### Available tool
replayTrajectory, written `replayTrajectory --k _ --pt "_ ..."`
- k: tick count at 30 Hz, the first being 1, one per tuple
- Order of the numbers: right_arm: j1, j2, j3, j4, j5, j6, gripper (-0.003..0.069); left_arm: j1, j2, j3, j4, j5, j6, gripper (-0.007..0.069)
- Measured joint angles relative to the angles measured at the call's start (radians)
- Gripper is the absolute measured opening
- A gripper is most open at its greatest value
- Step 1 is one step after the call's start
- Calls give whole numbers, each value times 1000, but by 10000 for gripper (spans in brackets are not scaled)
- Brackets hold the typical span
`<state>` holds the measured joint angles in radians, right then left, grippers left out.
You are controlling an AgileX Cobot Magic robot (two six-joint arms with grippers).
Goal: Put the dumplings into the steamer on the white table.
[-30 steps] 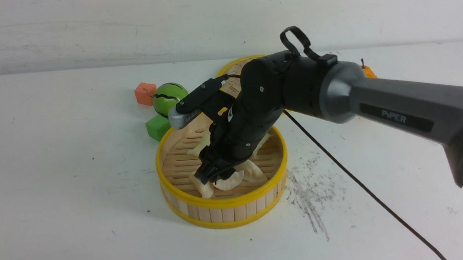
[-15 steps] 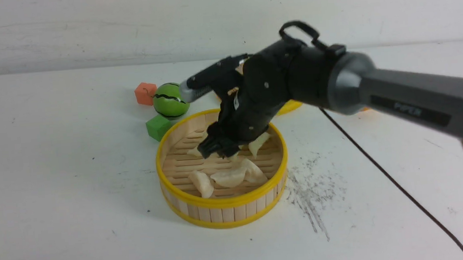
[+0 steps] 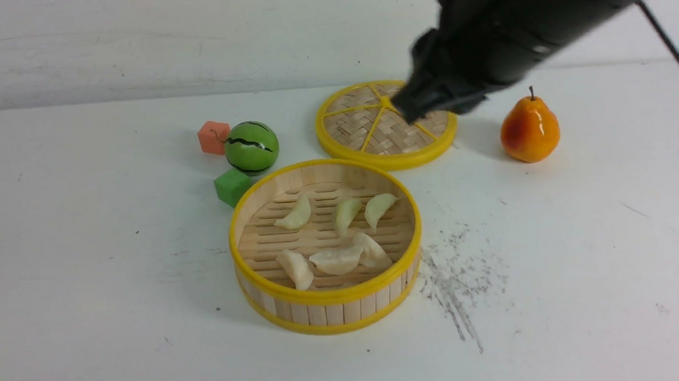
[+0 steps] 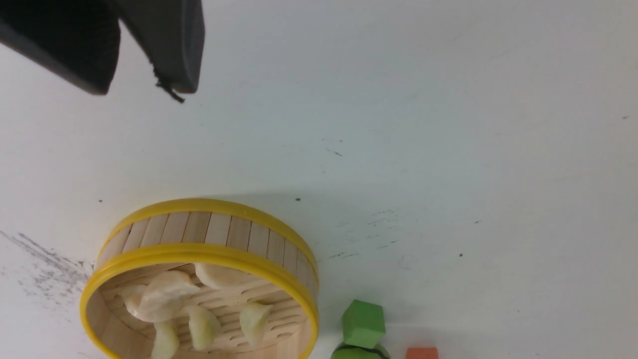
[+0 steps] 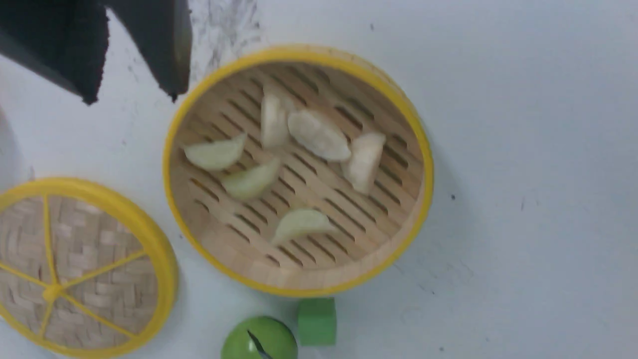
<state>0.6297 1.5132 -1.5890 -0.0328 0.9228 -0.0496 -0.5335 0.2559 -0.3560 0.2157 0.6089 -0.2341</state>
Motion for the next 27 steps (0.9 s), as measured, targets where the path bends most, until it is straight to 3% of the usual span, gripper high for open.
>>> replayTrajectory --k 3,5,13,20,27 --pt "0 -217 240 -6 -37 4 22 0 0 0 0 0 0 182" --pt "0 -372 445 -6 -135 42 -16 0 0 0 0 0 0 183" --pt "0 -779 1088 -9 -691 180 -19 0 0 0 0 0 0 192" --pt "0 -895 1415 -9 -1048 216 -14 0 0 0 0 0 0 200" --pt "0 -897 1591 4 -1182 219 -11 0 0 0 0 1 0 209"
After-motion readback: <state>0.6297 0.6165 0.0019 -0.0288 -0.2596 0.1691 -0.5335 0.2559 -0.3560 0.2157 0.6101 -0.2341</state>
